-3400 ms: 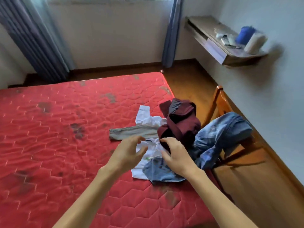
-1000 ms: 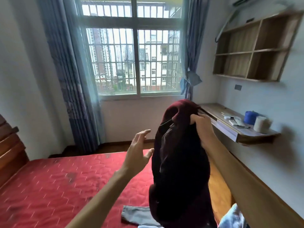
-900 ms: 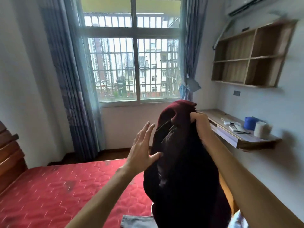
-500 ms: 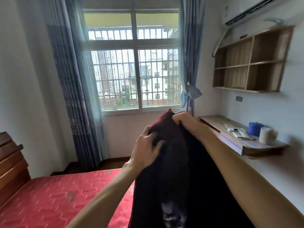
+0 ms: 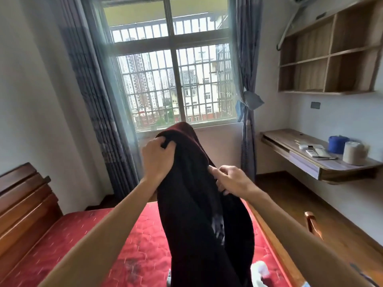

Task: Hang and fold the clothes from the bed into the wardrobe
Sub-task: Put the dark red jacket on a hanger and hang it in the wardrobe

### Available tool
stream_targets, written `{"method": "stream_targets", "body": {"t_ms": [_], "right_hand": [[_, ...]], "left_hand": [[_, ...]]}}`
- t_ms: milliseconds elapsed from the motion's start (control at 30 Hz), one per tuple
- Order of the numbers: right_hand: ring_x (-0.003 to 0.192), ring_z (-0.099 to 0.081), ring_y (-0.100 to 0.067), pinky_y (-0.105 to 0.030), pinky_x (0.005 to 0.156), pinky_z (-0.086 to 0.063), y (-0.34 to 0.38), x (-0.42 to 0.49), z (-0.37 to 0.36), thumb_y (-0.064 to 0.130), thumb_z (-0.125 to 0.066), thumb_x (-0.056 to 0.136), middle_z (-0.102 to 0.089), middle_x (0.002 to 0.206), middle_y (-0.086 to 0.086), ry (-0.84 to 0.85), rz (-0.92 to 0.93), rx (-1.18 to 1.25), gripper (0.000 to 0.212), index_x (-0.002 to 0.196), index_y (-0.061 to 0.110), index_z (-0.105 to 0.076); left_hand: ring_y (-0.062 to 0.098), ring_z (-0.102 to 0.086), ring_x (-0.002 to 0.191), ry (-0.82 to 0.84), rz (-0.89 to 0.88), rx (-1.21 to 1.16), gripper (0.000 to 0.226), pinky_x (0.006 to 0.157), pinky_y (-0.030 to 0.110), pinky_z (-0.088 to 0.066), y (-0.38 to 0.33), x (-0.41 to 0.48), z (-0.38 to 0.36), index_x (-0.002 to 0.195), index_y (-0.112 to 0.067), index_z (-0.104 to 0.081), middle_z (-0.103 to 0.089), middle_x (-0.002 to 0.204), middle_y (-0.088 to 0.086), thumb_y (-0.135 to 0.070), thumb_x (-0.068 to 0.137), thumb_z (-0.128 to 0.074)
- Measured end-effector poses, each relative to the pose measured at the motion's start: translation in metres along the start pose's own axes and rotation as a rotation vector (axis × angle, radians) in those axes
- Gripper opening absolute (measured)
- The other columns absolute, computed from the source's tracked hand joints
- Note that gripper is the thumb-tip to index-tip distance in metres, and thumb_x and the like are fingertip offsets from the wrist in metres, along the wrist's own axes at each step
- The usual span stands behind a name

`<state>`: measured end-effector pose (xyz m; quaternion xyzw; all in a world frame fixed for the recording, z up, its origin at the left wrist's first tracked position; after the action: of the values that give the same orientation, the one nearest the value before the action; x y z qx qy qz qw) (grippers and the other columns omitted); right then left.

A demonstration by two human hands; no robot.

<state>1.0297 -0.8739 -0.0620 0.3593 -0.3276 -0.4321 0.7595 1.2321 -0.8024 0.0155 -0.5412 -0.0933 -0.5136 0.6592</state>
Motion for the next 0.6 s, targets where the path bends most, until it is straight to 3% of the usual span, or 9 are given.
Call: {"method": "stream_targets", "body": {"t_ms": [100,233,300,367,400,433,500,533,600], "right_hand": [[0.085,-0.069,-0.017,-0.039,0.08,-0.06,-0.02,-0.011,-0.037,0.06,-0.059,0.077,-0.069,0.092,0.0,0.213,-0.125,0.005,0.049,0.105,0.019,-0.06],[0.1,-0.068,-0.021,-0.032,0.084,-0.057,-0.038,-0.019,-0.086,0.044,-0.072,0.07,-0.066,0.112,-0.002,0.44,-0.172,0.06,0.081,0.138,0.026,-0.032],[0.102,-0.065,-0.022,-0.027,0.08,-0.056,-0.047,-0.014,-0.115,0.05,-0.074,0.064,-0.058,0.122,-0.007,0.35,-0.193,0.029,0.101,0.148,0.031,-0.02],[0.104,-0.062,-0.02,-0.025,0.081,-0.053,-0.051,-0.006,-0.144,0.06,-0.073,0.054,-0.056,0.125,-0.008,0.277,-0.205,0.066,0.111,0.148,0.031,-0.022],[0.104,-0.062,-0.018,-0.024,0.081,-0.051,-0.045,-0.004,-0.156,0.055,-0.075,0.058,-0.059,0.122,-0.005,0.276,-0.185,0.091,0.099,0.144,0.03,-0.032],[0.098,-0.063,-0.014,-0.023,0.078,-0.051,-0.038,-0.004,-0.166,0.046,-0.075,0.066,-0.065,0.113,0.0,0.248,-0.144,0.115,0.071,0.13,0.031,-0.047],[0.075,-0.061,-0.007,-0.027,0.062,-0.049,-0.02,-0.005,-0.176,0.024,-0.065,0.08,-0.064,0.08,0.009,0.092,-0.055,0.082,0.009,0.079,0.028,-0.057],[0.067,-0.056,-0.007,-0.029,0.058,-0.043,-0.014,-0.003,-0.178,0.017,-0.059,0.082,-0.058,0.068,0.011,0.045,-0.04,0.045,0.021,0.065,0.024,-0.049],[0.067,-0.055,-0.014,-0.032,0.057,-0.037,-0.003,0.006,-0.177,0.012,-0.054,0.082,-0.052,0.062,0.012,-0.001,0.014,0.055,0.024,0.061,0.021,-0.046]], "left_hand": [[0.021,-0.063,0.07,-0.036,0.025,-0.012,0.031,0.075,0.034,-0.05,0.002,0.005,0.013,0.079,-0.004,-0.072,-0.069,0.071,0.007,-0.026,0.095,-0.056],[0.026,-0.063,0.067,-0.109,0.05,-0.03,0.031,0.076,0.047,-0.054,0.011,0.004,0.037,0.076,-0.003,-0.069,-0.066,0.068,0.012,-0.025,0.095,-0.058],[0.025,-0.063,0.068,-0.139,0.06,-0.036,0.029,0.077,0.049,-0.053,0.016,0.002,0.05,0.074,-0.005,-0.069,-0.066,0.068,0.011,-0.024,0.094,-0.06],[0.025,-0.063,0.069,-0.156,0.085,-0.054,0.027,0.077,0.051,-0.053,0.017,-0.001,0.061,0.073,-0.006,-0.069,-0.067,0.069,0.011,-0.024,0.092,-0.062],[0.025,-0.064,0.07,-0.148,0.091,-0.073,0.026,0.076,0.051,-0.053,0.016,-0.003,0.066,0.073,-0.007,-0.069,-0.067,0.07,0.01,-0.025,0.091,-0.062],[0.025,-0.064,0.071,-0.135,0.09,-0.086,0.025,0.076,0.05,-0.054,0.016,-0.004,0.072,0.073,-0.009,-0.069,-0.067,0.07,0.008,-0.024,0.091,-0.063],[0.022,-0.063,0.069,-0.115,0.06,-0.064,0.025,0.073,0.045,-0.055,0.016,-0.005,0.084,0.069,-0.012,-0.068,-0.066,0.068,0.005,-0.023,0.091,-0.063],[0.02,-0.062,0.066,-0.119,0.043,-0.036,0.027,0.071,0.041,-0.055,0.018,-0.005,0.091,0.066,-0.013,-0.066,-0.064,0.065,0.003,-0.023,0.09,-0.065],[0.014,-0.053,0.057,-0.171,0.035,0.033,0.037,0.065,0.023,-0.048,0.022,-0.002,0.11,0.054,-0.014,-0.055,-0.054,0.056,-0.002,-0.021,0.088,-0.069]]}}
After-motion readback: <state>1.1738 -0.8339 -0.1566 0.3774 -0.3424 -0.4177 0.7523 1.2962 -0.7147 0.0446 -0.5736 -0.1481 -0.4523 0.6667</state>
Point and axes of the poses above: each hand's wrist, its own x-axis towards the middle knuckle, its own z-axis out of the back of the hand, y = z × x, the point moved 1 cm from there along x, towards the middle knuckle
